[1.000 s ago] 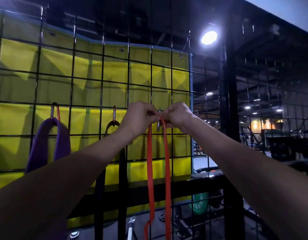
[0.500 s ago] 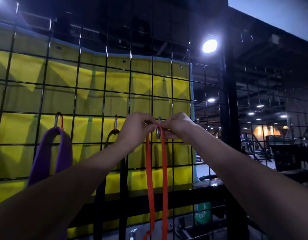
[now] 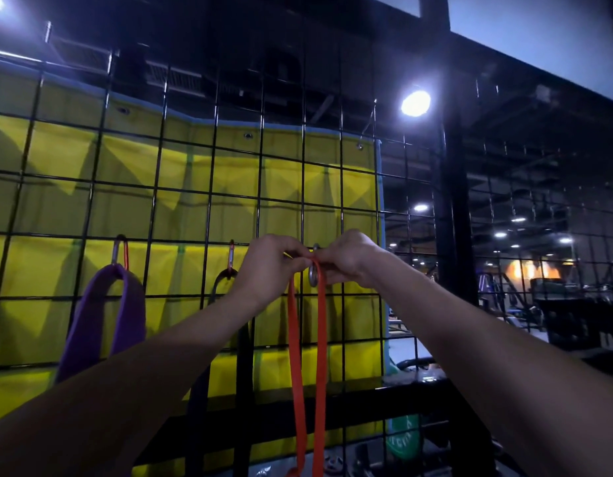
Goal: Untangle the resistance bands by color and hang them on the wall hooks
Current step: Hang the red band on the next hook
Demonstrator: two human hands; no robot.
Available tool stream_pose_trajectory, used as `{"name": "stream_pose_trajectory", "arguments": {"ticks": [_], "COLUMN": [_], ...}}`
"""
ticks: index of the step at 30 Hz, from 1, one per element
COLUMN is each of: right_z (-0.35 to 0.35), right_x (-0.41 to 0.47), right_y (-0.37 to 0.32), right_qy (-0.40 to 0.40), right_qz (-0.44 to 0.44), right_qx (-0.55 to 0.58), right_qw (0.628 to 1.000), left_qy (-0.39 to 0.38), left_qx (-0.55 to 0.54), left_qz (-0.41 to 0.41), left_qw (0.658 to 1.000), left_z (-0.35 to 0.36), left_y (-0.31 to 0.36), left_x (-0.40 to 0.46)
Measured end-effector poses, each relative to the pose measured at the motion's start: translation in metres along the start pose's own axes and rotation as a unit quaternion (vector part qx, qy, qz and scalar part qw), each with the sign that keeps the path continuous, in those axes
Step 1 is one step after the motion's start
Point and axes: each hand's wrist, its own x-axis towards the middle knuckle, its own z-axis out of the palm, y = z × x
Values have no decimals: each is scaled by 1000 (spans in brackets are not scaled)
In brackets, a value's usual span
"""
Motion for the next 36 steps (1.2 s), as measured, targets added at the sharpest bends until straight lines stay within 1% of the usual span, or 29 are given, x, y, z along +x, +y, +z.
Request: {"name": "stream_pose_trajectory", "arguments": {"ticks": [4,10,16,20,24,28,34,36], "right_z": [-1,-2,-1,0,-1,-2,3,2], "right_x": [0,1,3,3,2,2,-6,-13], "right_y": [1,4,8,9,9,9,22,28], "right_qy": [-3,2,12,15,19,8,-14,-5], "right_qz": [-23,-51,-60,-64,-68,-60,-62,-69], "right_qx": [-18,-31,-26,-31,-18,-7,110,124], "right_qw": [1000,998,998,997,997,998,992,990], "left_qy": [-20,-68,-136,-150,-199,-173,-101,-82], "left_qx": [31,122,192,199,201,140,84,83], "left_qz": [26,60,25,12,9,-11,-54,-65], "left_qw": [999,988,972,968,959,975,990,991], "left_z": [-2,-6,-6,-6,-6,-7,5,8], "left_y": [3,7,13,16,16,12,9,9], "left_x": [0,4,15,18,15,4,-18,-24]}}
